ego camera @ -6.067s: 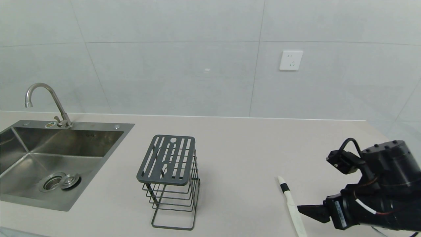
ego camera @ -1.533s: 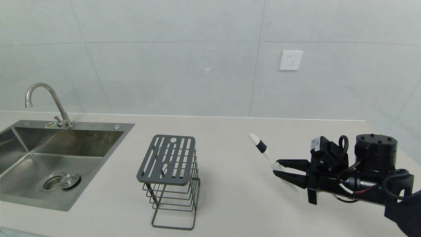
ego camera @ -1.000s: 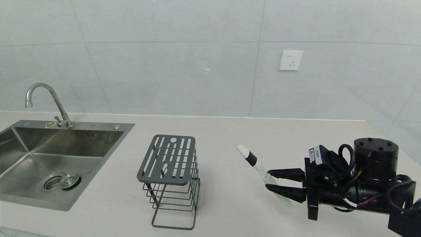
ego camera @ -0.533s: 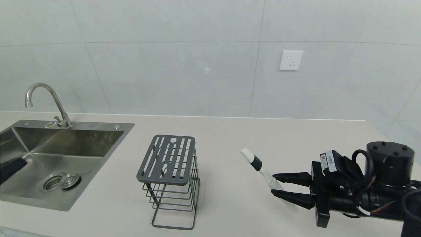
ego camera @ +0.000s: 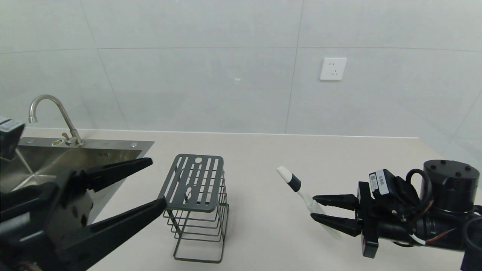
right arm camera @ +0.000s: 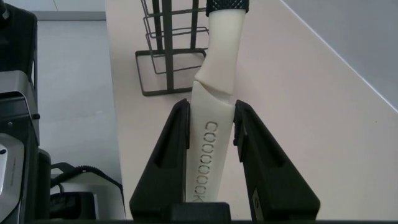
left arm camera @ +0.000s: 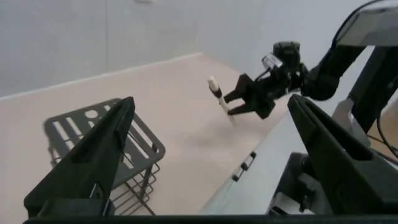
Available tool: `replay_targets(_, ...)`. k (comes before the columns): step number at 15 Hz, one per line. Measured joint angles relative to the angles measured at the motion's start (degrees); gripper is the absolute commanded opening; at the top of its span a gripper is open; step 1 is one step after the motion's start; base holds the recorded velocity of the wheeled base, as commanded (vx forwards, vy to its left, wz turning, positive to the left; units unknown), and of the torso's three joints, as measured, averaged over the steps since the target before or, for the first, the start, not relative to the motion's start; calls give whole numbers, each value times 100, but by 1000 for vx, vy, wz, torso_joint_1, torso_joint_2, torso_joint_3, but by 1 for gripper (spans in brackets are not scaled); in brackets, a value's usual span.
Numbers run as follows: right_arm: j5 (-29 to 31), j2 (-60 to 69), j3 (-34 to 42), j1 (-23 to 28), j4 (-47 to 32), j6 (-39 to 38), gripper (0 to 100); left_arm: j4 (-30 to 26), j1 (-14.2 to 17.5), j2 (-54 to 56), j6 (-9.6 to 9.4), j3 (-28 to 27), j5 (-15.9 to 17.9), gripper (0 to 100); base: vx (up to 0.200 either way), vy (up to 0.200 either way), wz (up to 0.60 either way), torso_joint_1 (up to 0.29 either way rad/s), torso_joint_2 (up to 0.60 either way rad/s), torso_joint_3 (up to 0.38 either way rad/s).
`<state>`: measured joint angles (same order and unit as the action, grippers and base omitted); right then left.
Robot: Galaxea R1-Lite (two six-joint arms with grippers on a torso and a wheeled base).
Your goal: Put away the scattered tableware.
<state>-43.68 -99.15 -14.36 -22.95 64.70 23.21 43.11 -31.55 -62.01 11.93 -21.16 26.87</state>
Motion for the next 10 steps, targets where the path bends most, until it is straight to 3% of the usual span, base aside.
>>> replay_targets(3,0,4,11,5,116,-22,0,62,-502,-750,-272,-397,-21,100,0,0,0,0,0,0)
replay_targets(5,2,6,20,6,132,-34,0,506,-792,-1279,-299,-522,-33,100,0,0,0,0,0,0)
replay_targets(10,0,6,-24,28,197,-121,0,1560,-1142,-2517,-307,-722,-200,100,0,0,0,0,0,0)
